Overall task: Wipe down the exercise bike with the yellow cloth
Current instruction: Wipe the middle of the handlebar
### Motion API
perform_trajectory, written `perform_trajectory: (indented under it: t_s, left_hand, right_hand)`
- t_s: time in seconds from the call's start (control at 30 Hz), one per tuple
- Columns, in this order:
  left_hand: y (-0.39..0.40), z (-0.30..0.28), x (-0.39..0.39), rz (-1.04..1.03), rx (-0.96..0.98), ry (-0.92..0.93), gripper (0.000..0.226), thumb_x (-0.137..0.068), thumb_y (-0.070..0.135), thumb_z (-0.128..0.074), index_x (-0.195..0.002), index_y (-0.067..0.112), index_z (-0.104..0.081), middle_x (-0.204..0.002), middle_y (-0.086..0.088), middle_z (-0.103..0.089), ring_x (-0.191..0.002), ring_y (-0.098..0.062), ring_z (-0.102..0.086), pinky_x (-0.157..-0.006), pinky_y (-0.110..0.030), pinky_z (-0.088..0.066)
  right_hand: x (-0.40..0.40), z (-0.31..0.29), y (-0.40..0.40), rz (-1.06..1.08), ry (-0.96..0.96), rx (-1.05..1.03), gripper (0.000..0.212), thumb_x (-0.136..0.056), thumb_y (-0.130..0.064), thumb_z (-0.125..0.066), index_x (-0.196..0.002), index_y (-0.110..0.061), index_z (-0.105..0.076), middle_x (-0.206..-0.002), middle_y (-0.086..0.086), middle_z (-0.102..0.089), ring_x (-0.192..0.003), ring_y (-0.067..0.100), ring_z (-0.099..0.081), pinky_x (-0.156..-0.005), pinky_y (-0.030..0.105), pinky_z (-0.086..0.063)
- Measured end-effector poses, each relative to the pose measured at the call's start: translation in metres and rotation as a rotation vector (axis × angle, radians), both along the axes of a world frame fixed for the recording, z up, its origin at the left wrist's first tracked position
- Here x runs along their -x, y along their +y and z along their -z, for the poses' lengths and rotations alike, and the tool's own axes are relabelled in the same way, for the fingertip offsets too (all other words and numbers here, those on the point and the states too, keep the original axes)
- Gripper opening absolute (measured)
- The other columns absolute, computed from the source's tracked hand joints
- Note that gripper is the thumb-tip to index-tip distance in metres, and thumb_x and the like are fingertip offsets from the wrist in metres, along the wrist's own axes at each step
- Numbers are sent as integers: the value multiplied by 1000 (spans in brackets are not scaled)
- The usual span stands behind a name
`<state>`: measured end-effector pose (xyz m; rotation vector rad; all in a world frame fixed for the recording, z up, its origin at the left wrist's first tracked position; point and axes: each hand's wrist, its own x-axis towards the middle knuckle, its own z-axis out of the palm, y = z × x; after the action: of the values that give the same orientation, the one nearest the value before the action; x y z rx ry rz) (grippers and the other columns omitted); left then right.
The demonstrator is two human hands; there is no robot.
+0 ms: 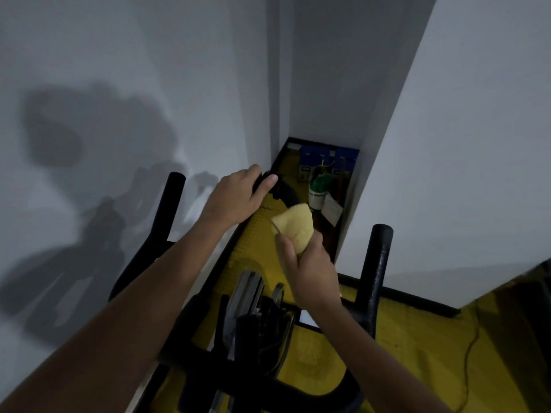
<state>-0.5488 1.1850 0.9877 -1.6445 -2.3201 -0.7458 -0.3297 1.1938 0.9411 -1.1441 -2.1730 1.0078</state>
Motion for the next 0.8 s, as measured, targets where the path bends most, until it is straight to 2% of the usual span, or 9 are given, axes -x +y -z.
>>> perform_trajectory:
  t_s: [0.1, 0.2, 0.3, 0.37, 0.5, 0.57, 0.63, 0.7, 0.8]
  left_hand:
    - [0, 2, 1, 12, -19, 92, 45, -100, 65, -16, -86, 26, -35, -67, 3, -53, -57, -18, -51, -51, -31, -38]
    - [-1, 2, -1, -37, -41, 110, 53, -101, 60, -11, -87, 22, -44, -69, 2, -57, -57, -19, -52, -52, -30, -38]
    - [-4, 1, 3, -104, -56, 53, 60, -103, 53, -8, -96, 18, -56, -73, 5, -57, -63, -18, -54, -60, -31, -43]
    - [-4, 0, 4, -127, -47, 40, 58, -104, 50, -8, -96, 19, -57, -71, 6, -54, -63, -17, -53, -61, -30, -42]
    - [-2, -2, 3, -172, -53, 48, 55, -106, 49, -11, -83, 21, -52, -64, 6, -52, -57, -18, -53, -57, -31, -41]
    - [-2, -3, 1, -226, -52, 33, 52, -107, 45, -16, -76, 19, -48, -64, 2, -54, -57, -20, -51, -59, -30, -36]
    - [-1, -4, -1, -294, -33, 29, 56, -108, 41, -20, -75, 13, -56, -67, -10, -62, -60, -29, -53, -62, -31, -34]
    - [-1, -5, -2, -336, -29, 67, 61, -108, 38, -23, -78, 2, -63, -72, -22, -66, -67, -39, -62, -63, -34, -38]
    - [-1, -5, -2, -331, -43, 82, 60, -108, 35, -25, -74, -1, -61, -69, -25, -65, -68, -43, -64, -61, -37, -42]
  right_hand:
    - [-16, 18, -12, -3, -137, -151, 53, -97, -69, -40, -119, -21, -42, -92, -4, -63, -73, 18, -64, -56, 38, -52]
    - [-12, 20, -7, -12, -157, -155, 54, -96, -72, -37, -115, -21, -41, -86, -4, -63, -68, 17, -63, -54, 40, -53]
    - [5, 12, 4, -40, -24, -43, 52, -96, -71, -39, -109, -21, -42, -77, -2, -62, -60, 17, -61, -51, 46, -53]
    - [17, 0, 9, -30, 82, 34, 47, -98, -67, -43, -107, -20, -44, -79, 0, -63, -60, 19, -62, -50, 46, -53]
    - [51, -27, 35, 1, 162, 47, 46, -96, -62, -50, -119, -22, -46, -100, -1, -65, -82, 17, -66, -66, 41, -59]
    - [63, -37, 50, -54, 142, -1, 53, -92, -65, -55, -126, -24, -47, -107, -3, -65, -92, 17, -66, -74, 41, -59]
    - [67, -39, 56, -80, 147, 13, 56, -90, -66, -59, -128, -25, -50, -110, -4, -66, -96, 17, -66, -78, 41, -58]
    - [63, -37, 54, -60, 178, 49, 53, -91, -64, -60, -125, -23, -53, -104, -6, -66, -91, 15, -66, -76, 39, -58]
    - [54, -32, 46, -45, 168, 73, 47, -95, -58, -59, -121, -19, -53, -93, -8, -62, -82, 14, -62, -67, 31, -49]
